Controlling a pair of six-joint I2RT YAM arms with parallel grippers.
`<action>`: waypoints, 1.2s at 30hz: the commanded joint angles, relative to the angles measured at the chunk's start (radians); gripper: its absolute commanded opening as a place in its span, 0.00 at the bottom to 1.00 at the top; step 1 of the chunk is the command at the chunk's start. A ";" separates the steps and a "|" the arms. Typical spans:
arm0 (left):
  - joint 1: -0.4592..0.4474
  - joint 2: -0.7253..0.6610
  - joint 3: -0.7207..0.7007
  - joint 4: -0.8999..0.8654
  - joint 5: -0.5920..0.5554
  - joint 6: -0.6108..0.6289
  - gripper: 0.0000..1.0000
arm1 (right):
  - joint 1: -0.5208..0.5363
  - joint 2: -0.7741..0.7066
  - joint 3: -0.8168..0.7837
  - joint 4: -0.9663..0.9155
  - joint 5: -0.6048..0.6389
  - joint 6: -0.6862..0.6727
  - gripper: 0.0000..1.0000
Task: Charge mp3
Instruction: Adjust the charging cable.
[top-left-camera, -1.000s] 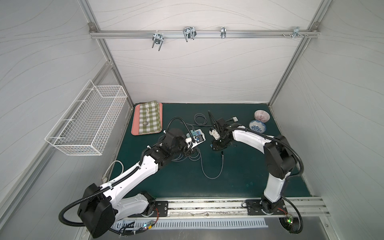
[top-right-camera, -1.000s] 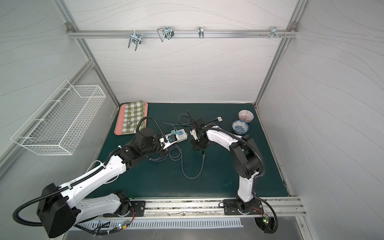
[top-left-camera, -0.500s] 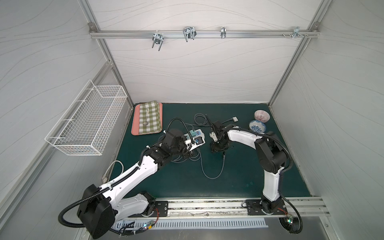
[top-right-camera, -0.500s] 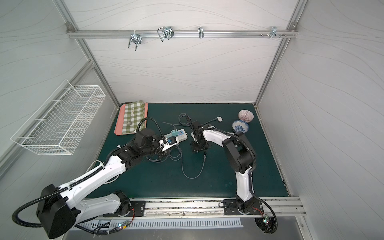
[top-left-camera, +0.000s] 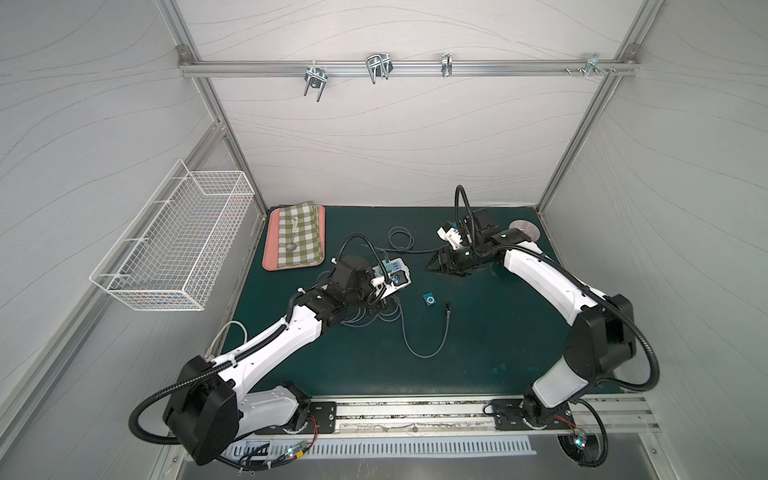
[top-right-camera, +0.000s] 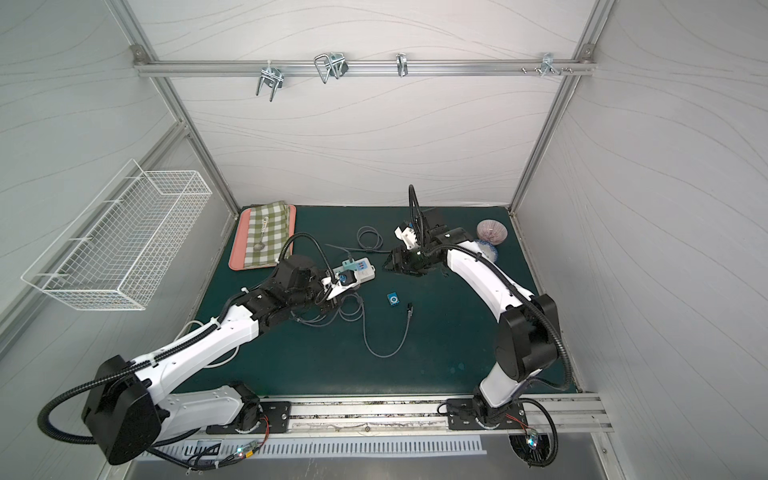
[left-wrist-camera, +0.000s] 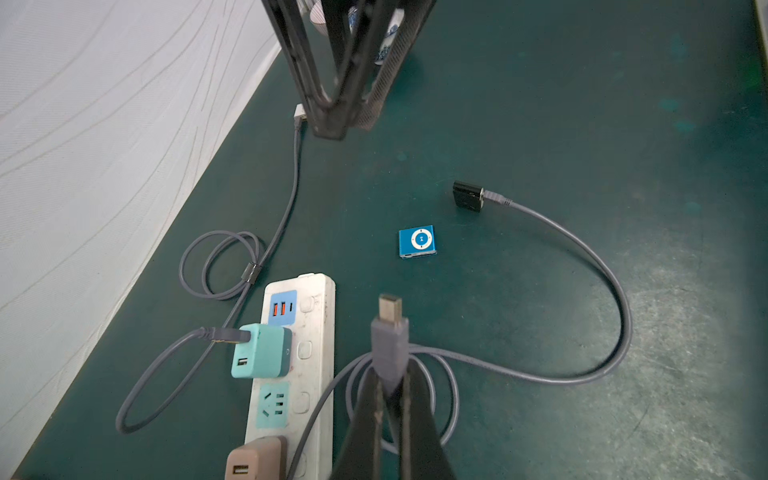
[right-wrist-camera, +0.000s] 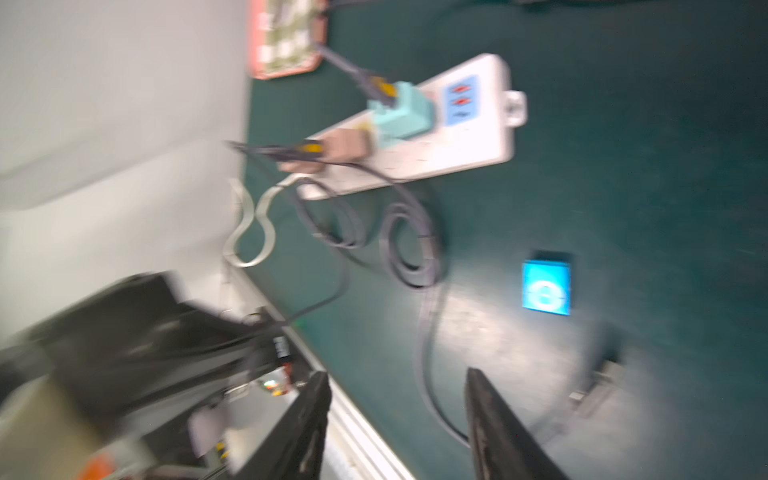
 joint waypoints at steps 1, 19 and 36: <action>0.004 0.024 0.066 0.099 -0.022 -0.023 0.00 | 0.006 -0.018 -0.026 0.064 -0.165 0.129 0.51; -0.005 0.061 0.076 0.187 -0.062 -0.068 0.00 | 0.065 0.061 0.042 0.099 -0.250 0.161 0.43; -0.031 0.083 0.088 0.184 -0.102 -0.038 0.00 | 0.092 0.129 0.093 0.069 -0.226 0.135 0.29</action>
